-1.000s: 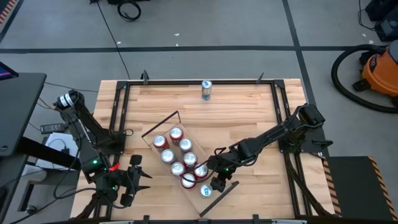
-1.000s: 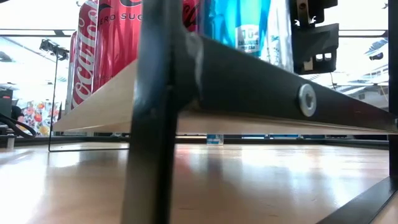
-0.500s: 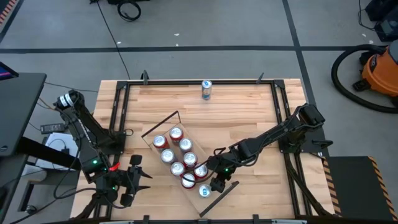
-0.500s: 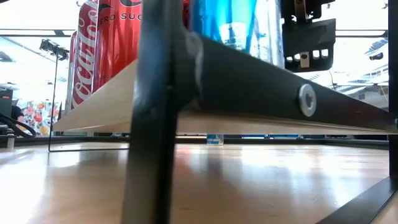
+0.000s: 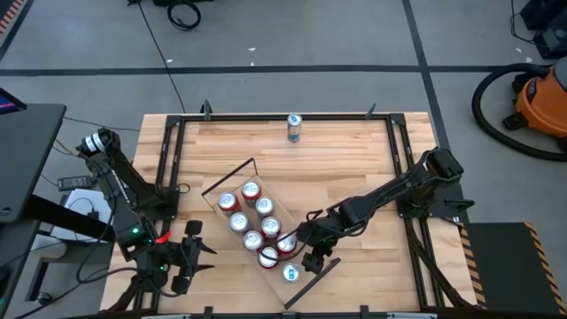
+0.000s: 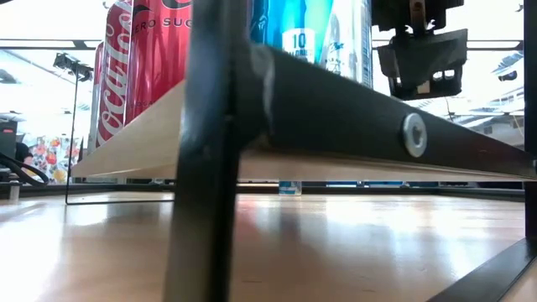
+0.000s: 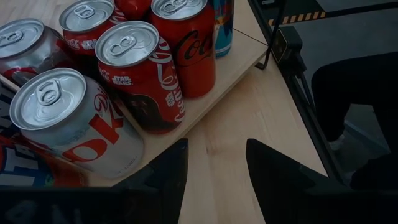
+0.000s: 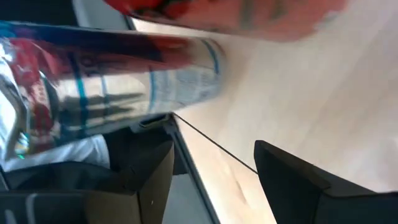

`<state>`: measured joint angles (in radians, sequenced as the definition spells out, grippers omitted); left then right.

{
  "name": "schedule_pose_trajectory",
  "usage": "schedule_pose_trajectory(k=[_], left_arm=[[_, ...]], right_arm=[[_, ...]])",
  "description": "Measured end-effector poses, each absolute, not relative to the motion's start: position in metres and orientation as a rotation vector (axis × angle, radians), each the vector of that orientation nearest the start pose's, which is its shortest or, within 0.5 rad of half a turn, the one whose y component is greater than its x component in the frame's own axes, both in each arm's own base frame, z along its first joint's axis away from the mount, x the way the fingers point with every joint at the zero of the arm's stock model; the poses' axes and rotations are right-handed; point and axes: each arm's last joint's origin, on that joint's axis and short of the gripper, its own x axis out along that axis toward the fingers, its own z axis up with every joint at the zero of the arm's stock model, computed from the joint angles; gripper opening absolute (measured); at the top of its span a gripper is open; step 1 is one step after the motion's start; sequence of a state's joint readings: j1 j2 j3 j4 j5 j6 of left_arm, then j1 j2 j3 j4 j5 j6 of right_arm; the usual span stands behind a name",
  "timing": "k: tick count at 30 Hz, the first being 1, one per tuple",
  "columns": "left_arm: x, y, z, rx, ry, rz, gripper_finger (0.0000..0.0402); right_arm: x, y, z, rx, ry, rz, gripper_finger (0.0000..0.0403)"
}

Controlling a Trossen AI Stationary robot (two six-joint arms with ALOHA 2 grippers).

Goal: Place canned beverage on shelf
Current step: Move the silver can to the bottom left of the shelf, then put the silver soda can on the shelf aligned with the other silver soda can

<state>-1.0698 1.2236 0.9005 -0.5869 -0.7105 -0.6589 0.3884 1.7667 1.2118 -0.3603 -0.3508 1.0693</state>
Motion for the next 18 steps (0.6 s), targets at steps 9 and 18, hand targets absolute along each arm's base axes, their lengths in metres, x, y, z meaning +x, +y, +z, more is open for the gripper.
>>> schedule_pose_trajectory(k=[9,18], left_arm=[[0.13,-0.198,0.26,0.076,0.639,-0.127,0.0172],[0.13,-0.197,0.259,0.163,0.643,-0.136,0.0172]], right_arm=[[0.32,0.115,0.234,0.784,1.175,-0.033,0.0233],[0.322,0.052,0.242,0.591,1.074,-0.229,0.0233]])
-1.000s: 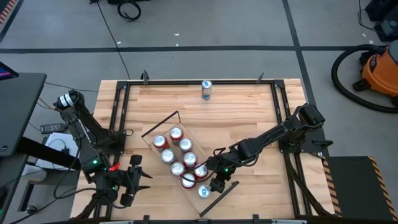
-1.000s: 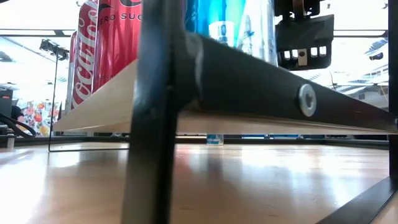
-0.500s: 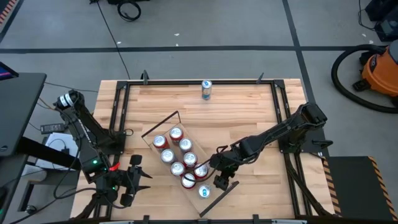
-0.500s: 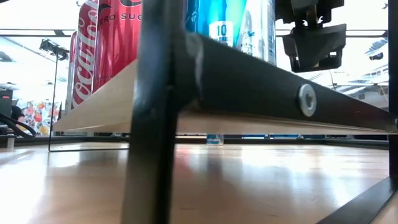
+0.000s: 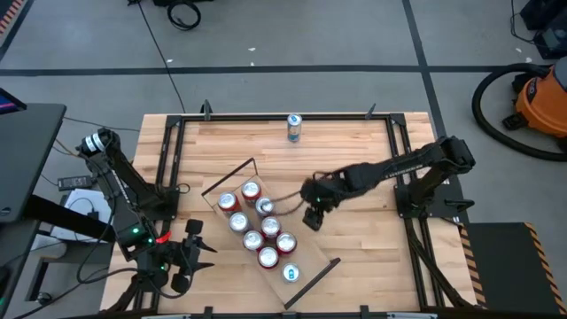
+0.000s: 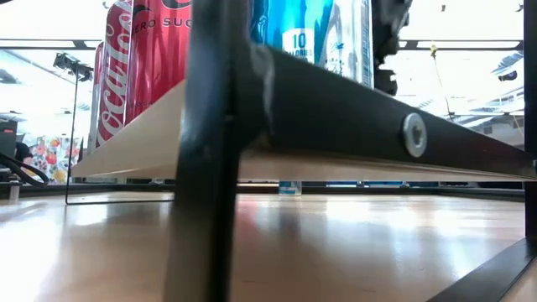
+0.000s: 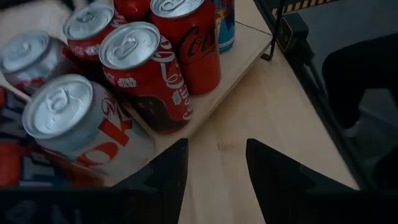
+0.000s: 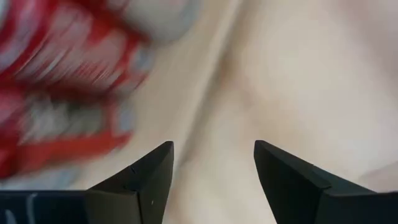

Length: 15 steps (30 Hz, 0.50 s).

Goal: Place canned beverage on shelf
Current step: Put the silver soda can on the shelf aligned with the other silver soda can

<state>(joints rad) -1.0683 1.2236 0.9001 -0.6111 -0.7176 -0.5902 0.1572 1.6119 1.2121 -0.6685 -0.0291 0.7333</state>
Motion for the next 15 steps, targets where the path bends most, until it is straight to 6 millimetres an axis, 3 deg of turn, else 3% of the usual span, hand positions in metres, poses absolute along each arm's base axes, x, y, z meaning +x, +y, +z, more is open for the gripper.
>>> schedule_pose_trajectory(k=[5,15], left_arm=[[0.129,-0.193,0.258,0.268,0.625,-0.104,0.0172],[0.128,-0.173,0.255,0.566,0.566,0.11,0.0172]], right_arm=[[0.327,0.01,0.241,0.427,1.011,-0.369,0.0233],[0.323,-0.077,0.255,0.278,0.894,-0.432,0.0233]])
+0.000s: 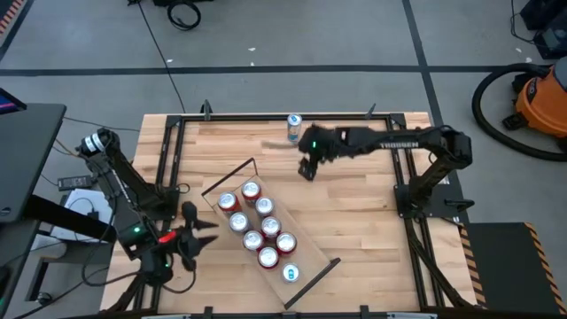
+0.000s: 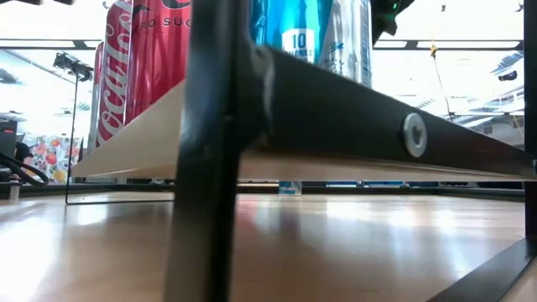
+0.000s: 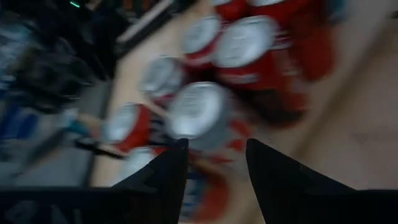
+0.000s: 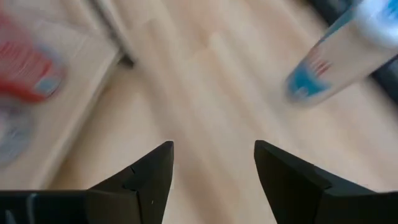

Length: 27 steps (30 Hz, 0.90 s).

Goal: Place canned beverage on shelf
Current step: Put the silver soda can on the shelf aligned with the other silver soda can

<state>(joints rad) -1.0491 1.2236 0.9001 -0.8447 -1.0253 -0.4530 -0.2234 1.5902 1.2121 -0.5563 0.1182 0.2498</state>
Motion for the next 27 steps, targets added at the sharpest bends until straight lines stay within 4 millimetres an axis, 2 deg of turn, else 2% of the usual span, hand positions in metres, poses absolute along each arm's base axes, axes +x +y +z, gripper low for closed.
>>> schedule_pose_trajectory(k=[5,9,15,17,27], left_arm=[[0.14,-0.157,0.254,0.662,0.592,0.221,0.0172],[0.148,-0.148,0.254,0.667,0.623,0.269,0.0172],[0.151,-0.145,0.253,0.692,0.648,0.262,0.0172],[0.151,-0.145,0.253,0.689,0.645,0.262,0.0172],[0.154,-0.144,0.254,0.653,0.645,0.272,0.0172]], right_arm=[[0.321,-0.111,0.256,0.173,0.858,-0.403,0.0254],[0.32,-0.122,0.266,0.1,0.852,-0.408,0.0291],[0.326,-0.135,0.289,0.055,0.793,-0.448,0.0339],[0.327,-0.144,0.291,0.068,0.802,-0.465,0.0346],[0.359,-0.186,0.297,0.072,0.843,-0.543,0.035]])
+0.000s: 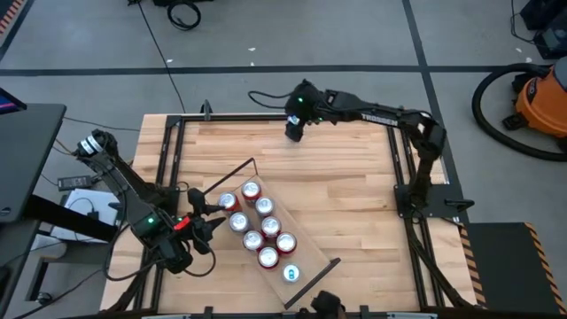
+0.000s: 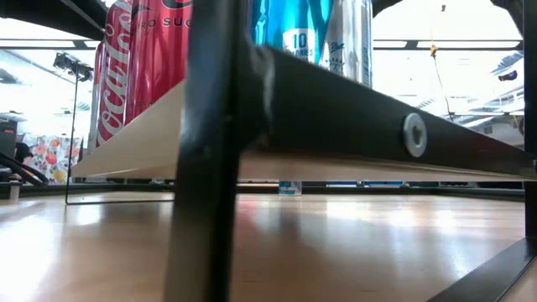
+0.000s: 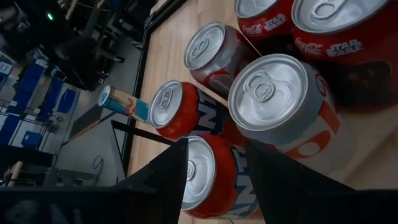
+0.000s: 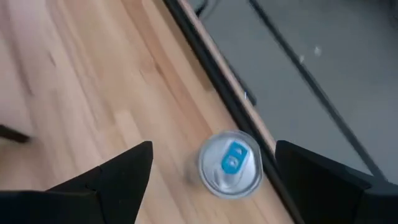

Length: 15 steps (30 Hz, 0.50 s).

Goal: Place canned beverage on shelf
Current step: Put the silver soda can on the shelf aligned with the other silver soda can

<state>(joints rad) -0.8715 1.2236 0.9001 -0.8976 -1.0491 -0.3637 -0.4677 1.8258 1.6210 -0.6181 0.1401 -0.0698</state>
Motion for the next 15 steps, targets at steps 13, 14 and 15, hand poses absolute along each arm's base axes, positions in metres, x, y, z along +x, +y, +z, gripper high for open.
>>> schedule_pose_trajectory(k=[13,14,15], left_arm=[[0.154,-0.146,0.252,0.615,0.675,0.233,0.0172],[0.154,-0.146,0.252,0.615,0.676,0.232,0.0172],[0.154,-0.146,0.252,0.614,0.677,0.231,0.0172]], right_arm=[[0.374,-0.207,0.269,0.11,0.925,-0.611,0.035],[0.374,-0.208,0.269,0.112,0.926,-0.613,0.035],[0.373,-0.209,0.269,0.117,0.929,-0.616,0.035]])
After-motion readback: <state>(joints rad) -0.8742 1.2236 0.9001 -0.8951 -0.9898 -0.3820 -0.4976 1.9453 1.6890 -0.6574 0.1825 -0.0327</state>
